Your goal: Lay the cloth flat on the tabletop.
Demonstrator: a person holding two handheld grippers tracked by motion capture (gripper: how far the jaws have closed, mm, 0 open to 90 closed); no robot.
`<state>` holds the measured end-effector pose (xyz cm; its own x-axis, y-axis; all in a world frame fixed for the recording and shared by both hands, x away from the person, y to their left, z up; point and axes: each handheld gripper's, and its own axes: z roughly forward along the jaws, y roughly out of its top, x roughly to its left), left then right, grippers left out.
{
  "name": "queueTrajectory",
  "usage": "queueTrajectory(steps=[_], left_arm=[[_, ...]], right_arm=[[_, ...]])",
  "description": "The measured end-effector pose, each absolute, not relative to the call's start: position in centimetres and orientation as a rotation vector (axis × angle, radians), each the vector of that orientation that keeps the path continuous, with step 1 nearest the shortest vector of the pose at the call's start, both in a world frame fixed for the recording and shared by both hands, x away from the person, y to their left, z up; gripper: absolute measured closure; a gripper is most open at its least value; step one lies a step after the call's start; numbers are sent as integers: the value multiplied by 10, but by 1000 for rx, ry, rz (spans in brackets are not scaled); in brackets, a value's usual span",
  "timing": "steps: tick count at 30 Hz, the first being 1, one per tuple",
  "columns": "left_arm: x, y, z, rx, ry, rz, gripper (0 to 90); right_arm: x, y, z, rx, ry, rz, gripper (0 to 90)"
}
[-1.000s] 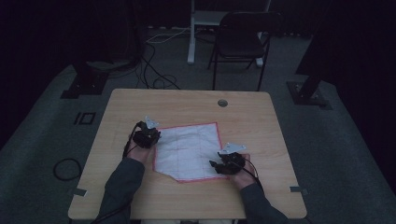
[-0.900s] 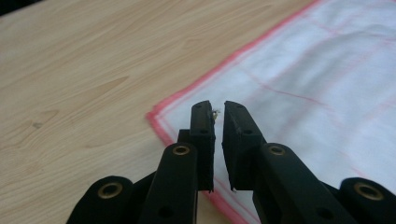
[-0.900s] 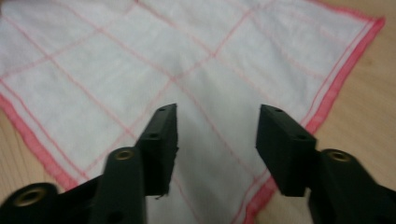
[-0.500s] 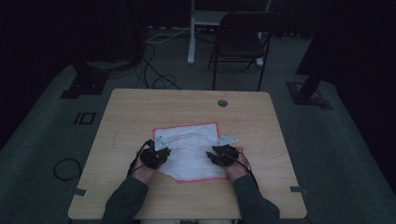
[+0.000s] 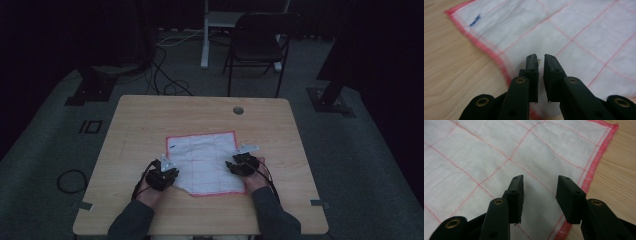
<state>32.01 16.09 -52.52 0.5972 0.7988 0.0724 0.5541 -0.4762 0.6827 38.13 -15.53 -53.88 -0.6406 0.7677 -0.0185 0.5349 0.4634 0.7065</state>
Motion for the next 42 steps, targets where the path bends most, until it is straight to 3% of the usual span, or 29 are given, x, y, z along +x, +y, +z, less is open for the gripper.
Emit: queueTrajectory(steps=[8, 18, 28, 33, 35, 38, 42], left_arm=[[304, 177, -520, 2165, 1094, 520, 814], [280, 170, -525, 2198, 1042, 461, 787], [274, 149, -532, 2241, 923, 470, 651], [276, 143, -536, 2267, 893, 485, 630], [277, 143, -535, 2271, 899, 496, 667], [281, 142, -531, 2266, 936, 498, 894], [287, 140, -522, 2253, 910, 506, 900]], right_arm=[[371, -172, -540, 1147, 2347, 968, 556], [367, -179, -540, 1158, 2344, 970, 546], [367, -181, -541, 1154, 2343, 990, 536], [366, -181, -541, 1156, 2342, 994, 533], [366, -181, -541, 1155, 2341, 996, 532], [366, -181, -542, 1156, 2338, 1003, 532], [366, -181, -542, 1156, 2336, 1005, 532]])
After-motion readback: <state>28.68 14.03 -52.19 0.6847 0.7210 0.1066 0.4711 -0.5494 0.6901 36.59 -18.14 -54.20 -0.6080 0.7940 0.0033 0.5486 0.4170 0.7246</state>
